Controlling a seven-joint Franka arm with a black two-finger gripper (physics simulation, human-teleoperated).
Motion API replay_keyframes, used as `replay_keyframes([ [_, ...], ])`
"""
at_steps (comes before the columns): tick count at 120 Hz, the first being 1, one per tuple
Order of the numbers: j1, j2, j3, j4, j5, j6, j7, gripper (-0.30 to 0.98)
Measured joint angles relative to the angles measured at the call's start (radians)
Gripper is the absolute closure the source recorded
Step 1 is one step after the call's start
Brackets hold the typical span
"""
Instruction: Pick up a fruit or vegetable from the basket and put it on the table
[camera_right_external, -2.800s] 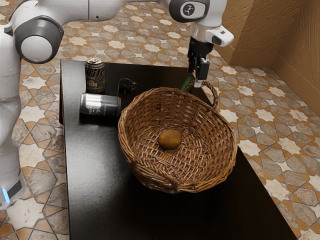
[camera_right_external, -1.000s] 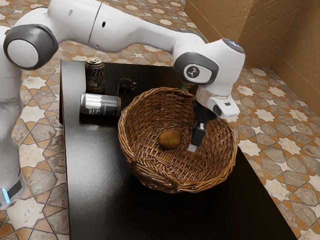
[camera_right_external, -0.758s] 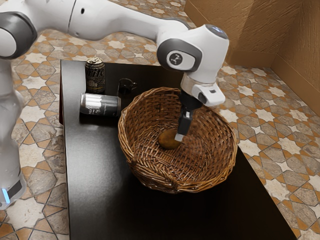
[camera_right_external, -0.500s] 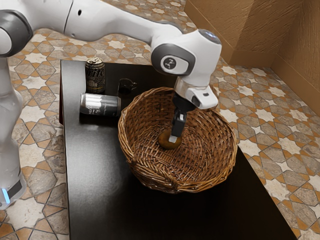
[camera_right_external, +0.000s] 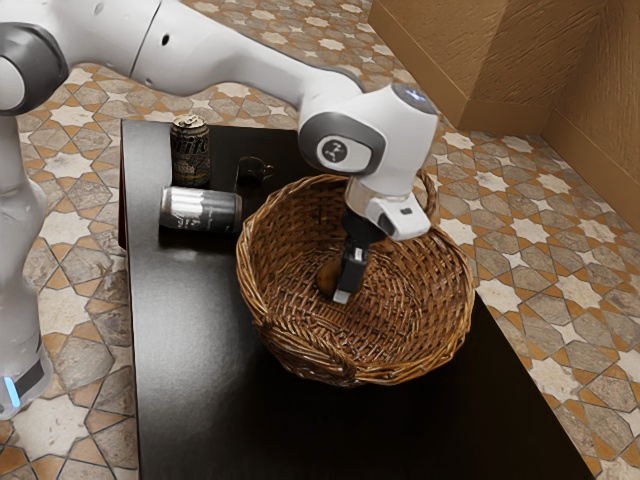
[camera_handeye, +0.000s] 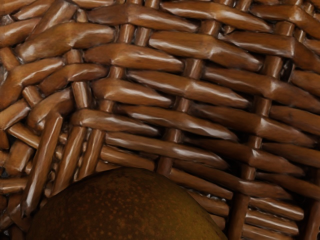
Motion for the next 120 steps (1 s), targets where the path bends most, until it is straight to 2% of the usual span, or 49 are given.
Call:
replay_keyframes([
  [22, 0.011, 0.004, 0.001, -0.014, 0.000, 0.015, -0.002, 0.02],
  [36, 0.013, 0.008, 0.001, -0.018, 0.000, 0.028, -0.003, 0.24],
  [51, 0.018, 0.003, -0.002, -0.025, 0.004, 0.048, -0.007, 0.39],
  [65, 0.038, 0.000, -0.031, 0.053, 0.029, 0.030, -0.011, 0.41],
  [82, 0.060, -0.001, -0.102, 0.203, 0.054, -0.043, -0.014, 0.38],
  [120, -0.007, -0.002, -0.271, 0.288, 0.056, -0.127, -0.016, 0.37],
])
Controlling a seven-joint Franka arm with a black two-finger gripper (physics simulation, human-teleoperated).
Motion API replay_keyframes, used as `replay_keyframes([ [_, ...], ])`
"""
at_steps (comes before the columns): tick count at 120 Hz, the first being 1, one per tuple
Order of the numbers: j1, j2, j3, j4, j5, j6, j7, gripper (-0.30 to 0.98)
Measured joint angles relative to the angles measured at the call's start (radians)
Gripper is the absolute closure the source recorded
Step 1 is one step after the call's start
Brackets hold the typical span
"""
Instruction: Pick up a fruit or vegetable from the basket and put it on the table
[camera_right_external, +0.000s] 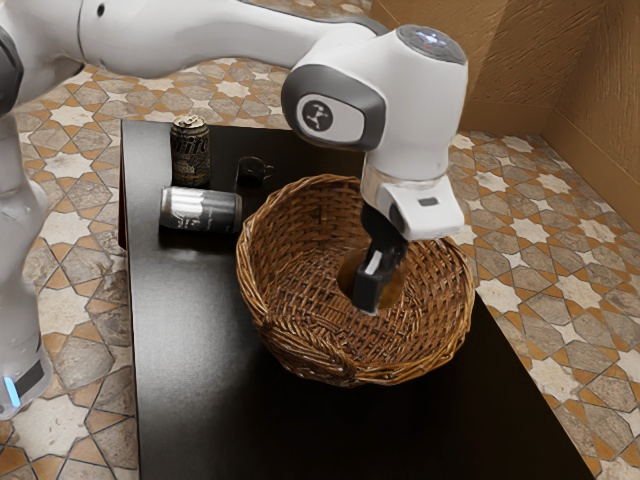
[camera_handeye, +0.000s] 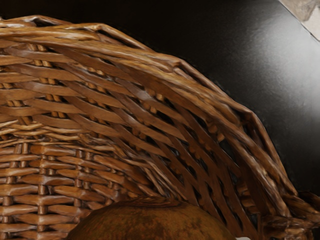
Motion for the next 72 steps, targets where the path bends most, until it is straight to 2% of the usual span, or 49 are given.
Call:
replay_keyframes([
  [33, -0.041, 0.037, -0.108, 0.043, -0.028, 0.038, 0.002, 0.38],
  [72, 0.009, 0.133, -0.221, 0.085, -0.025, 0.149, 0.004, 0.38],
])
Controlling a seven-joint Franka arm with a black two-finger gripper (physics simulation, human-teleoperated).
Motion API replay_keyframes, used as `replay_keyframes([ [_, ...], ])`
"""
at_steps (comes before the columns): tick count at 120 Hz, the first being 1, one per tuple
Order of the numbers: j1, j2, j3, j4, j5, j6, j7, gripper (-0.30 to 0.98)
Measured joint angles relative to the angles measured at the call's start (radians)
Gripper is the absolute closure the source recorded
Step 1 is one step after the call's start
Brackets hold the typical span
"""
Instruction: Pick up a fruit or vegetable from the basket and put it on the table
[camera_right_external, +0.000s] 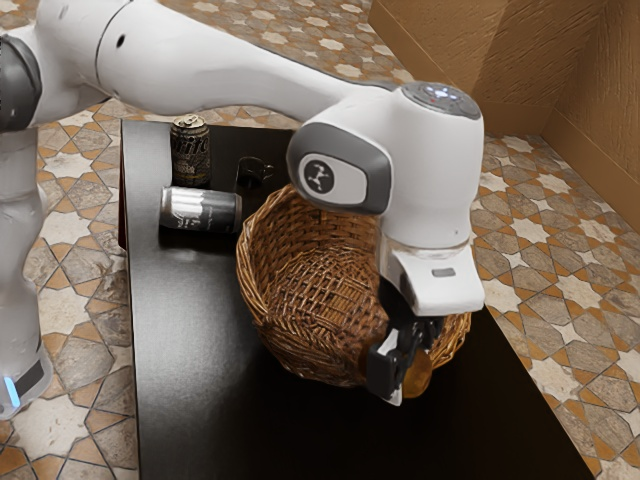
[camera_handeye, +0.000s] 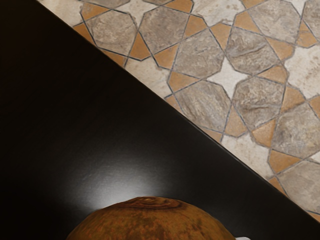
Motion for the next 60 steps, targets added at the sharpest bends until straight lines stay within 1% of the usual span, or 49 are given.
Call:
replay_keyframes([
  [28, 0.002, 0.024, -0.038, -0.001, 0.005, 0.043, -0.001, 0.38],
  [35, 0.002, 0.023, -0.048, -0.001, 0.007, 0.044, -0.001, 0.25],
  [42, -0.001, 0.023, -0.052, -0.001, 0.007, 0.045, -0.001, 0.17],
  [50, -0.001, 0.024, -0.055, -0.001, 0.007, 0.046, 0.000, 0.10],
  [60, 0.001, 0.021, -0.056, 0.000, 0.006, 0.040, 0.000, 0.06],
])
